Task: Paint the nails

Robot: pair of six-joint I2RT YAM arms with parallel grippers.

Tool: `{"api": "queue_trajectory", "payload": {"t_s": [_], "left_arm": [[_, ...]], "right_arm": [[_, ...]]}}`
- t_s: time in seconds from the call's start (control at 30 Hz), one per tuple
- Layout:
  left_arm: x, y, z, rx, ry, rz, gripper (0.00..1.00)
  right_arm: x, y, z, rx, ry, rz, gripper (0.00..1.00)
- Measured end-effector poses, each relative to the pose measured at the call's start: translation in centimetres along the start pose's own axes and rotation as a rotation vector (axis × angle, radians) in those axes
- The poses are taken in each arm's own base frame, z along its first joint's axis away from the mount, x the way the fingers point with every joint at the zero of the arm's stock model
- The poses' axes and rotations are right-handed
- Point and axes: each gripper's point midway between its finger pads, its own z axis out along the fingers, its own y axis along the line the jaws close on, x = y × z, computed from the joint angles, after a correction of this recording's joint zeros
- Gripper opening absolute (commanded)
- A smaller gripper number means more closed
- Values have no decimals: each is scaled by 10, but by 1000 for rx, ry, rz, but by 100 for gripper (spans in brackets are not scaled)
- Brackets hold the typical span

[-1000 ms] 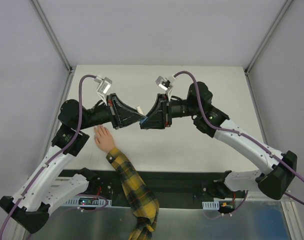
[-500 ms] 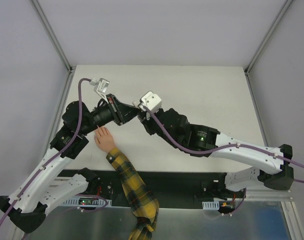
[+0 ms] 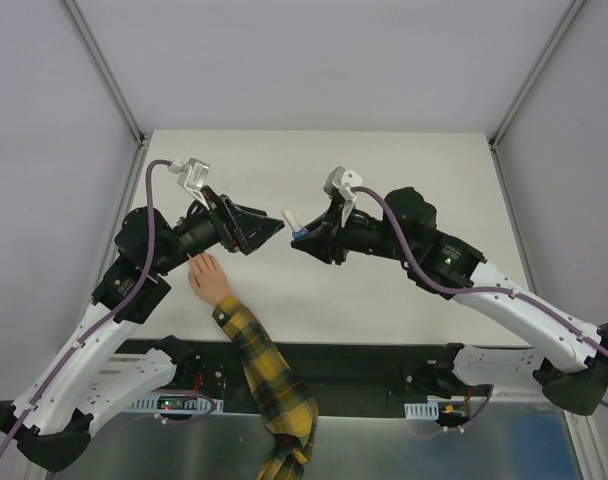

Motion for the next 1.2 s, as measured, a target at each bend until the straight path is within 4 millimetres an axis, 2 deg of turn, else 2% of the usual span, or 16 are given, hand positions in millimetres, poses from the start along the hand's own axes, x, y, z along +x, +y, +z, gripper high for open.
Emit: {"api": "queue_trajectory", "payload": {"t_s": [0.17,0.27,0.37,0.5,0.6,0.63,0.77,0.93,1.03,1.13,1.2], "left_arm": [[-3,-16,-6,69,-6,26,76],[-7,-33,-9,158,-11,53,76],[-9,-56,-13,281,-12,88,73],[-8,-75,-15,400,8,107,67],[-6,-79,-13,436,26,106,64],[-4,-79,-12,443,35,104,58],[-3,-77,-9,445,44,94,48],[-4,-79,-9,452,36,100,48],[-5,-79,-9,452,34,101,37],[-4,-78,-8,449,36,100,0],[-4,-75,-5,438,38,100,0]], "right_arm": [[-6,21,-8,-187,-36,61,0],[-5,32,-12,-278,-36,97,0],[-13,40,-16,-355,-54,131,1],[-23,47,-19,-426,-80,164,0],[-27,50,-19,-461,-88,181,1],[-28,51,-20,-472,-88,187,0],[-29,55,-20,-498,-88,200,1],[-28,56,-17,-513,-83,211,1],[-25,54,-13,-515,-71,224,0],[-22,54,-11,-516,-61,233,1],[-21,53,-10,-509,-57,235,0]]}}
